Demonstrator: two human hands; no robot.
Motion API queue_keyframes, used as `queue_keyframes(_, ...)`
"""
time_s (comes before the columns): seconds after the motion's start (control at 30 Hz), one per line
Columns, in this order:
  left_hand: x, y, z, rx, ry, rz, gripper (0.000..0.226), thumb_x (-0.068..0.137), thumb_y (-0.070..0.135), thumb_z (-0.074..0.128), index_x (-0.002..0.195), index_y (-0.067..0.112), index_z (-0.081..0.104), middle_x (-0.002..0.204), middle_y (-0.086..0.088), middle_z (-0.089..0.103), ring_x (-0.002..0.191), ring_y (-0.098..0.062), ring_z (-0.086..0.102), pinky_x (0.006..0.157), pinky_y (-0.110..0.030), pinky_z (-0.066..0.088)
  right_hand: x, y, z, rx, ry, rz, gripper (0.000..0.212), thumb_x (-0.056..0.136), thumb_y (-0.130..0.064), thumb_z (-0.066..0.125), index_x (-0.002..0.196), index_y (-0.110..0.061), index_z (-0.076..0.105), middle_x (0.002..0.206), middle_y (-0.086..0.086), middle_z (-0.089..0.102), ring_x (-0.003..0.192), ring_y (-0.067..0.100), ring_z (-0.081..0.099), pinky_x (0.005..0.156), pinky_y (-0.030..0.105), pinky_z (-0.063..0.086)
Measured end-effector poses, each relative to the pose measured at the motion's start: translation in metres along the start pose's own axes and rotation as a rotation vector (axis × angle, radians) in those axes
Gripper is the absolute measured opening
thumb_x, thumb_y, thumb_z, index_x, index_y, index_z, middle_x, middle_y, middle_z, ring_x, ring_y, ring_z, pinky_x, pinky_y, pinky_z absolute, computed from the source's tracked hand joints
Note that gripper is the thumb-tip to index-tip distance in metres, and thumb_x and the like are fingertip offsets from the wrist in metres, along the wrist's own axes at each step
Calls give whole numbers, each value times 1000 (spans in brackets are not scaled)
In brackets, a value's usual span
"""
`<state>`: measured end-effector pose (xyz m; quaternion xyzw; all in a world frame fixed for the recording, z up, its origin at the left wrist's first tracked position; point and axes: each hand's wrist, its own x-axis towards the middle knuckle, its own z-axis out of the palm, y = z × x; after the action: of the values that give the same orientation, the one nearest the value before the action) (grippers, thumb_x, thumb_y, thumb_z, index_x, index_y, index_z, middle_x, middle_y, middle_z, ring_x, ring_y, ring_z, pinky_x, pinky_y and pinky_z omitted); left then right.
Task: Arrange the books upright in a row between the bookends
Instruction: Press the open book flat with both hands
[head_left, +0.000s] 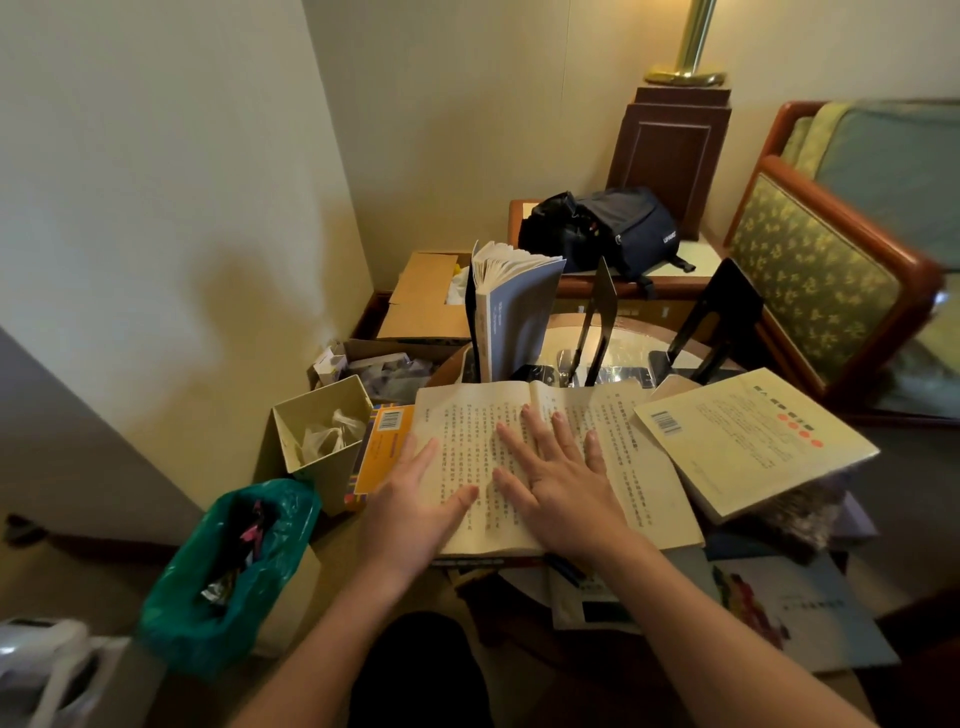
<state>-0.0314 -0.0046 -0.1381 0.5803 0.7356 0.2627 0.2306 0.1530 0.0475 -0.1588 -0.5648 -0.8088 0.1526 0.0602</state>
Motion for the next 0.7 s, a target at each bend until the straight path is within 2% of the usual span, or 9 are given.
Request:
queue_keyframes(0.13, -5, -6, -13, -104, 19, -44, 87, 74, 48, 82, 149, 32, 41, 165, 2, 20, 147, -23, 30, 112, -39, 38, -12, -10, -1, 14, -39, -21, 64, 97, -71, 13, 153, -51, -12, 160, -16, -31, 146, 17, -35, 118, 51, -22)
queue_keyframes(0.2, -8, -14, -19, -254, -19, -101, 87, 71, 40, 87, 147, 36, 44, 162, 0, 28, 141, -25, 40, 108, -42, 46, -16, -13, -1, 24, -48, -35, 64, 97, -72, 13, 153, -52, -12, 160, -17, -31, 146, 15, -36, 118, 50, -23)
queue_keyframes(0.27, -12, -19, -26, -518, -83, -188, 87, 69, 28, 89, 145, 38, 47, 144, 2, 49, 117, -23, 61, 81, -35, 61, -19, -15, -1, 33, -51, -41, 64, 97, -72, 13, 153, -53, -11, 161, -18, -29, 146, 15, -35, 118, 49, -24)
queue_keyframes(0.33, -14, -22, -28, -626, -121, -188, 84, 71, 18, 87, 143, 36, 49, 121, 16, 50, 98, -8, 61, 62, -17, 55, -23, -18, 0, 28, -55, -41, 65, 97, -72, 14, 154, -52, -10, 160, -18, -29, 146, 15, -35, 118, 49, -24)
queue_keyframes(0.37, -14, -23, -27, -606, -129, -173, 81, 73, 16, 86, 143, 35, 50, 121, 18, 47, 96, -2, 55, 60, -13, 51, -25, -19, 1, 20, -58, -41, 65, 97, -72, 14, 154, -52, -9, 160, -18, -30, 146, 15, -35, 117, 49, -24)
queue_keyframes(0.43, -14, -22, -27, -514, -122, -140, 79, 75, 19, 86, 143, 35, 50, 132, 11, 48, 100, 0, 49, 69, -13, 48, -28, -22, 1, -1, -61, -46, 66, 97, -72, 14, 154, -51, -10, 159, -18, -31, 146, 16, -35, 117, 49, -24)
queue_keyframes(0.53, -11, -20, -24, -304, -51, -86, 77, 74, 31, 86, 141, 42, 50, 133, 5, 57, 105, -10, 56, 88, -32, 56, -30, -23, 2, -26, -62, -46, 67, 96, -72, 16, 154, -51, -11, 159, -16, -31, 145, 18, -36, 116, 49, -25)
queue_keyframes(0.6, -5, -18, -23, -199, -9, -38, 71, 76, 36, 84, 138, 45, 51, 130, 4, 60, 104, -16, 60, 85, -38, 59, -30, -24, 1, -37, -59, -44, 67, 96, -72, 15, 153, -51, -12, 160, -15, -31, 145, 19, -36, 116, 50, -25)
queue_keyframes(0.7, 8, -13, -24, -114, 4, 20, 63, 81, 37, 80, 138, 43, 52, 130, 0, 60, 102, -16, 59, 76, -27, 56, -32, -26, 1, -41, -60, -41, 66, 96, -72, 14, 153, -51, -12, 161, -15, -29, 146, 20, -35, 116, 52, -24)
